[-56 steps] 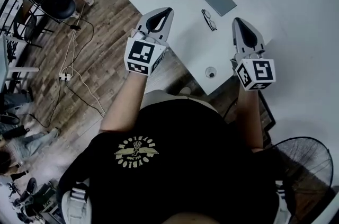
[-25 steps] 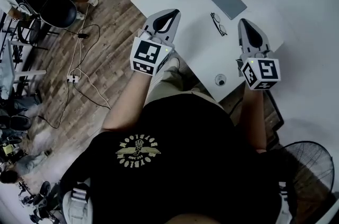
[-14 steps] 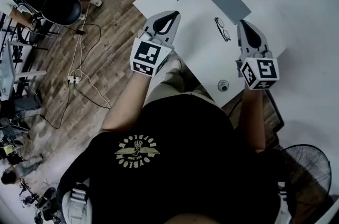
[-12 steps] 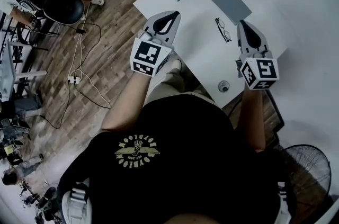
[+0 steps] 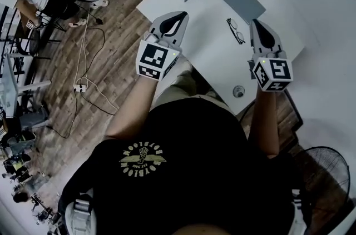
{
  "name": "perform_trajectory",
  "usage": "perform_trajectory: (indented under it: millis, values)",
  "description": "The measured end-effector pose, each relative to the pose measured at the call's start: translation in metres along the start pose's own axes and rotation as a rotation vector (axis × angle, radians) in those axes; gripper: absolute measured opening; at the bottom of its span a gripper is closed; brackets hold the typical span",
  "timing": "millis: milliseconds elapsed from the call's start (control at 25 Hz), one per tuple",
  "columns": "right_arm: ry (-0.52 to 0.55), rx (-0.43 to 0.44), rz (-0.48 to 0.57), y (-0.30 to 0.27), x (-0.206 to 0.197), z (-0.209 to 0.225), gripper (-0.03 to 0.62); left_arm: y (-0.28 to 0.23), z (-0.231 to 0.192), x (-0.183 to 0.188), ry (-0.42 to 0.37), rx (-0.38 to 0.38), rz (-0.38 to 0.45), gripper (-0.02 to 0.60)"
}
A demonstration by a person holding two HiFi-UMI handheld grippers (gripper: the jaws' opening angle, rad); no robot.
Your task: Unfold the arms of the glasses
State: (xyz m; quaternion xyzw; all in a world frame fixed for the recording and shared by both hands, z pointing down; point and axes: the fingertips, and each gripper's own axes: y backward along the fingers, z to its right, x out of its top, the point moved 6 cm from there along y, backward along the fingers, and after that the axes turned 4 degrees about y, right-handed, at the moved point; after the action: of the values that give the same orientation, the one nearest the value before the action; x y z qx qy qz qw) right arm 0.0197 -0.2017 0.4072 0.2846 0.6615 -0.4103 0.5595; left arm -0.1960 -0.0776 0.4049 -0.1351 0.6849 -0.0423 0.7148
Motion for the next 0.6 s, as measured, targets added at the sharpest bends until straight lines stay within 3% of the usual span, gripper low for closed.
perform_trajectory:
  millis: [600]
  values:
    - [-0.028,-0.066,-0.157,-0.043,-0.054,0.015,-0.002,-0.064,-0.024,-0.036,0.024,-0.134,-0.08,0.006]
